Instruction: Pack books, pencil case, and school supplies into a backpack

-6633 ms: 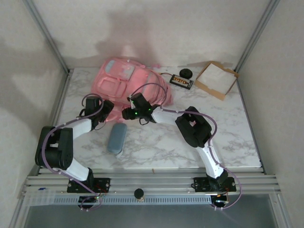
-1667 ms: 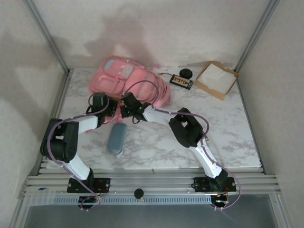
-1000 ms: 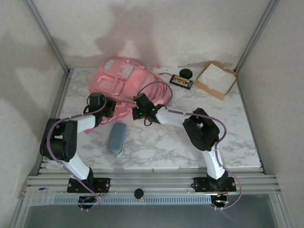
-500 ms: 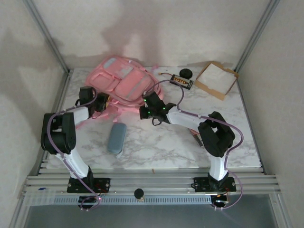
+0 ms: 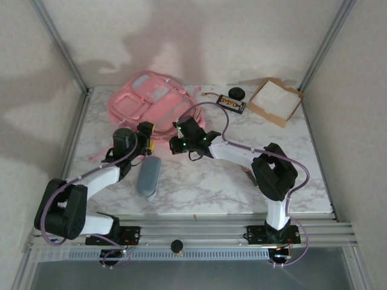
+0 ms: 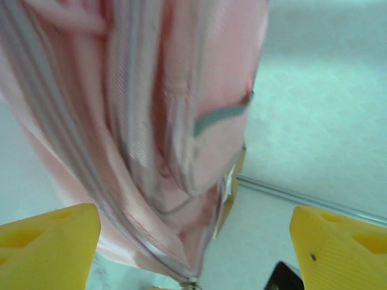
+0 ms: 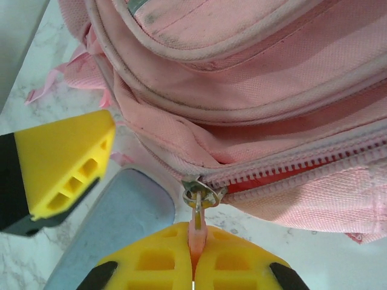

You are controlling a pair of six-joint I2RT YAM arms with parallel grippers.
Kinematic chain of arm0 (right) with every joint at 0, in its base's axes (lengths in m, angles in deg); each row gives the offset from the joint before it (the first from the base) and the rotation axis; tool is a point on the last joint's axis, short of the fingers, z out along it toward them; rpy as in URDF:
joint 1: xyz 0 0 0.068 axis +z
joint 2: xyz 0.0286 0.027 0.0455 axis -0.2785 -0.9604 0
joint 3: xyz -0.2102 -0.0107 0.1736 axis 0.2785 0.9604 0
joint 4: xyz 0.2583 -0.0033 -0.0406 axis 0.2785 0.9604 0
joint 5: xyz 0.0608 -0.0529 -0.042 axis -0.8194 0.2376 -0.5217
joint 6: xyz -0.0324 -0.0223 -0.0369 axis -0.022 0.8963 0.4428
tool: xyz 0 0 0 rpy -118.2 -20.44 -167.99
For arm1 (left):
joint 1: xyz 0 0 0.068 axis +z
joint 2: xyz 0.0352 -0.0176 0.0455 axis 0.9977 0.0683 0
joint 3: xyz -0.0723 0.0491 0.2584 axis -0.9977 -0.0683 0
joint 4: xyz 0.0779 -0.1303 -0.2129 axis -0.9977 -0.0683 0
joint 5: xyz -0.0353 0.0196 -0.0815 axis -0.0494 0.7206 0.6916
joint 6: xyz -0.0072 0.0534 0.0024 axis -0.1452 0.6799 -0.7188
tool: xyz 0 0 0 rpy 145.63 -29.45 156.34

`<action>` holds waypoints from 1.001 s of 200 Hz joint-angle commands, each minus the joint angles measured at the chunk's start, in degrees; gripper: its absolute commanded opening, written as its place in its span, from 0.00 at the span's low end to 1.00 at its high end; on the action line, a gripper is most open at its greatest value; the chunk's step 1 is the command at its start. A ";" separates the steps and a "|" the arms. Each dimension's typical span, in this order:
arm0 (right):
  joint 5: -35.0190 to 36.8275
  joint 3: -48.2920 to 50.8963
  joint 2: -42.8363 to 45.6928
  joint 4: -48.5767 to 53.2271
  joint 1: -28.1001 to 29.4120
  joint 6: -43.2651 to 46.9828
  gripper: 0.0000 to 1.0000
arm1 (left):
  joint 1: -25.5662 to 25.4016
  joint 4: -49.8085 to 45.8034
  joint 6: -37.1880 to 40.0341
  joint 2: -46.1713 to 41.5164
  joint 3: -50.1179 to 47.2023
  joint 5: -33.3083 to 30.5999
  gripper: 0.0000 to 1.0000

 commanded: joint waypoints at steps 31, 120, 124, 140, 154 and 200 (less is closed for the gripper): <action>-1.73 -2.79 1.52 -2.82 0.80 0.99 0.00 | -7.28 3.07 -13.39 0.56 -2.54 -8.94 0.68; -0.40 -3.91 0.63 -0.62 1.30 3.05 0.00 | -8.65 7.04 -15.76 10.48 1.60 -8.32 0.18; -0.12 -4.21 0.55 -0.31 1.29 3.24 0.00 | -8.65 7.11 -15.66 10.71 1.75 -8.29 0.15; 0.61 -4.97 0.38 1.00 1.27 3.99 0.00 | -8.52 6.91 -15.22 11.76 2.16 -7.73 0.04; 1.21 -5.53 0.47 2.65 1.26 4.75 0.00 | -8.01 7.47 -14.47 12.42 2.27 -7.38 0.00; 5.45 -4.84 2.50 7.24 -0.11 5.18 0.00 | -5.80 2.42 -9.49 8.37 1.90 -9.61 0.00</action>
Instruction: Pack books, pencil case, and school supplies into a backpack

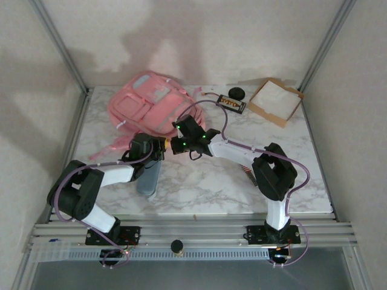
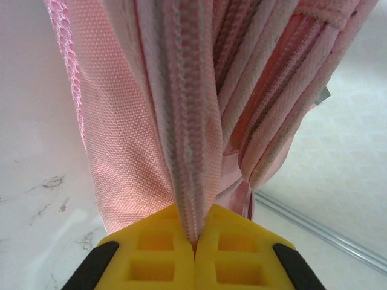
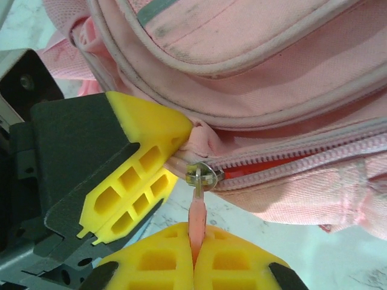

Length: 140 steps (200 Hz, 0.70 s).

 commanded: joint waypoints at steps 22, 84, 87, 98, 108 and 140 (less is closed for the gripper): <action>3.23 0.24 5.16 1.39 -2.44 0.97 0.00 | 4.30 -6.83 6.95 -4.57 1.33 -2.72 0.00; 2.00 1.56 5.83 2.90 -9.77 4.71 0.00 | 10.81 -13.79 11.96 -11.35 -0.06 -1.47 0.00; 1.83 1.56 5.81 2.82 -10.69 4.87 0.00 | 11.37 -13.96 12.37 -11.40 -0.01 -1.13 0.00; 0.36 1.00 5.19 2.80 -12.41 5.32 0.00 | 13.83 -14.92 13.98 -11.48 0.58 0.64 0.00; -0.79 0.32 4.46 3.32 -13.82 5.65 0.00 | 16.17 -16.06 15.94 -11.58 1.29 2.28 0.00; -2.41 -1.14 3.02 2.76 -17.64 6.02 0.00 | 21.12 -22.98 24.41 -10.50 7.93 4.64 0.00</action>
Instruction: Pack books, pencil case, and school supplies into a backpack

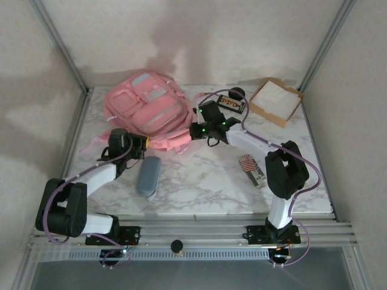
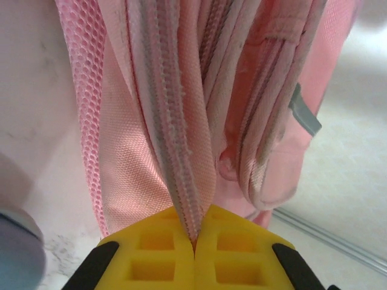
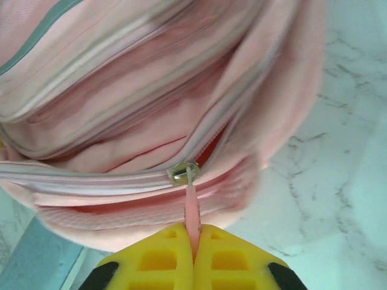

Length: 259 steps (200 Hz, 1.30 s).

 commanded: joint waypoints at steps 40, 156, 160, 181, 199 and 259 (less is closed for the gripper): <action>3.46 -0.79 3.17 1.73 -4.69 0.70 0.00 | 7.36 -7.05 14.52 3.65 11.98 -3.47 0.00; -7.77 -2.33 -0.63 -13.25 10.30 -9.96 0.00 | 16.09 -13.76 25.37 1.92 17.33 -5.63 0.57; -7.61 -2.73 -1.09 -13.20 10.39 -9.82 0.00 | 16.09 -13.65 25.02 0.94 16.63 -5.51 0.64; -7.89 -3.47 -2.14 -13.66 10.45 -9.10 0.00 | 15.17 -14.79 22.14 -4.54 12.31 -4.50 0.80; -8.39 -4.53 -2.63 -12.89 11.03 -7.44 0.00 | 10.95 -12.23 16.07 -9.33 6.28 -3.94 0.90; -9.08 -3.59 -2.40 -13.35 11.48 -3.68 0.00 | -6.55 -3.64 -6.90 -13.40 -1.64 -9.95 0.94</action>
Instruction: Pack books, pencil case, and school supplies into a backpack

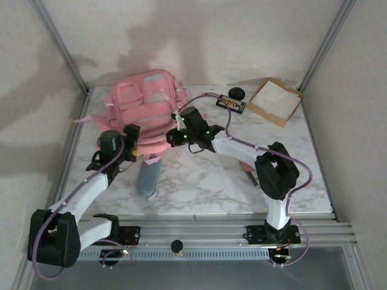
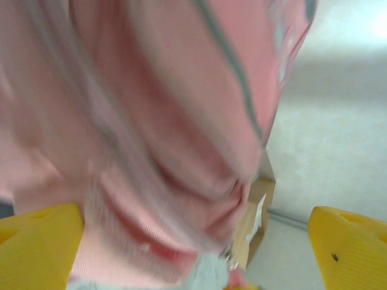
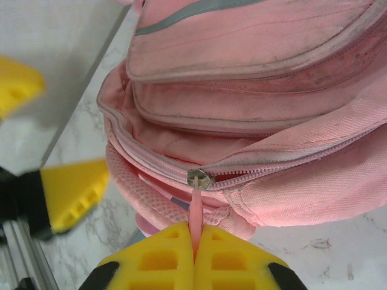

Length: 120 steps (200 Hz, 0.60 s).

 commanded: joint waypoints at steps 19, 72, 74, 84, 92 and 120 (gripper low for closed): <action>-3.24 -0.72 1.34 -4.54 1.14 4.39 0.00 | -5.51 1.86 -12.06 4.66 3.41 -5.17 0.91; -6.46 1.29 2.54 -8.73 1.14 8.69 0.00 | -7.43 4.50 -14.29 11.05 6.18 -5.75 0.66; -6.65 1.09 2.42 -8.62 1.19 8.76 0.00 | -7.50 4.55 -14.29 11.20 6.35 -5.75 0.66; -7.68 -0.10 1.53 -7.42 1.19 9.84 0.00 | -7.73 4.68 -14.24 12.15 7.16 -5.61 0.61; -8.41 -0.91 0.99 -6.72 1.17 10.74 0.00 | -8.07 4.64 -14.04 13.07 7.70 -5.56 0.58; -8.44 -1.47 1.07 -6.46 1.13 13.20 0.00 | -8.75 6.38 -15.56 15.77 7.42 -4.21 0.50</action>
